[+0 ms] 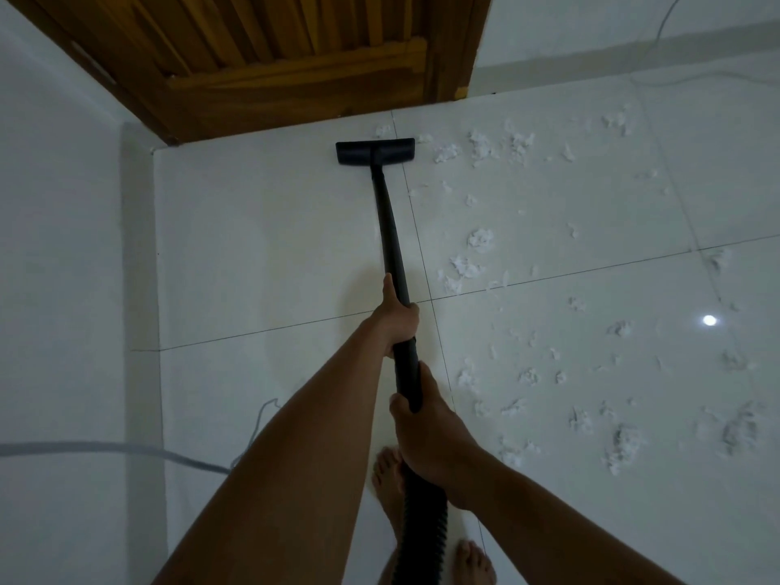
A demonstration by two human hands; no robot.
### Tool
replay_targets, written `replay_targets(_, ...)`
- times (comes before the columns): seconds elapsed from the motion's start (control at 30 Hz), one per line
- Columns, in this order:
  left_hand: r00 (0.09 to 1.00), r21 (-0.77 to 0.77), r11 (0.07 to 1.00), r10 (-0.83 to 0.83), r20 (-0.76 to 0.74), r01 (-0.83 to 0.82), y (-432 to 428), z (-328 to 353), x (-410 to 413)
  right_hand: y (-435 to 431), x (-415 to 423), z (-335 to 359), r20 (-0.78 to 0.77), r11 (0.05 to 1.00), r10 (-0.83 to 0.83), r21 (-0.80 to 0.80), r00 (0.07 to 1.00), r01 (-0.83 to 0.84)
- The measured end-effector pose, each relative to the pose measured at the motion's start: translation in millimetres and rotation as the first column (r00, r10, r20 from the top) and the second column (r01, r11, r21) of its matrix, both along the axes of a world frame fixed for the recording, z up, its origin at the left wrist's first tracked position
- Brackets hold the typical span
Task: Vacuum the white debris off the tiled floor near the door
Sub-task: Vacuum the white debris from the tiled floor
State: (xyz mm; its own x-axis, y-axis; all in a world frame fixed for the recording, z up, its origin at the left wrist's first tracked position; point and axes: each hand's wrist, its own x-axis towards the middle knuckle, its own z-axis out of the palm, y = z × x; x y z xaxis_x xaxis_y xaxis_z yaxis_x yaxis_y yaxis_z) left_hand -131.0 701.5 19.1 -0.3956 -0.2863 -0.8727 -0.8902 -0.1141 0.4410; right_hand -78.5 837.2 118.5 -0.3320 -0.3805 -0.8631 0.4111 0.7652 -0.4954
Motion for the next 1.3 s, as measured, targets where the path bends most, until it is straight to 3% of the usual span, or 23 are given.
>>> replay_targets(0.83, 0.999, 0.006, 0.999, 0.038, -0.017, -0.038, -70.6, -14.6, -61.5, -68.3, -55.2, -20.6, 0.035, 0.996, -0.088, -0.014, 0.995, 0.089)
replay_targets(1.3, 0.998, 0.04, 0.998, 0.048, 0.041, -0.05, -51.5, 19.5, -27.0, -46.0, -28.5, 20.7, 0.05, 1.0, -0.022, -0.018, 0.998, 0.023)
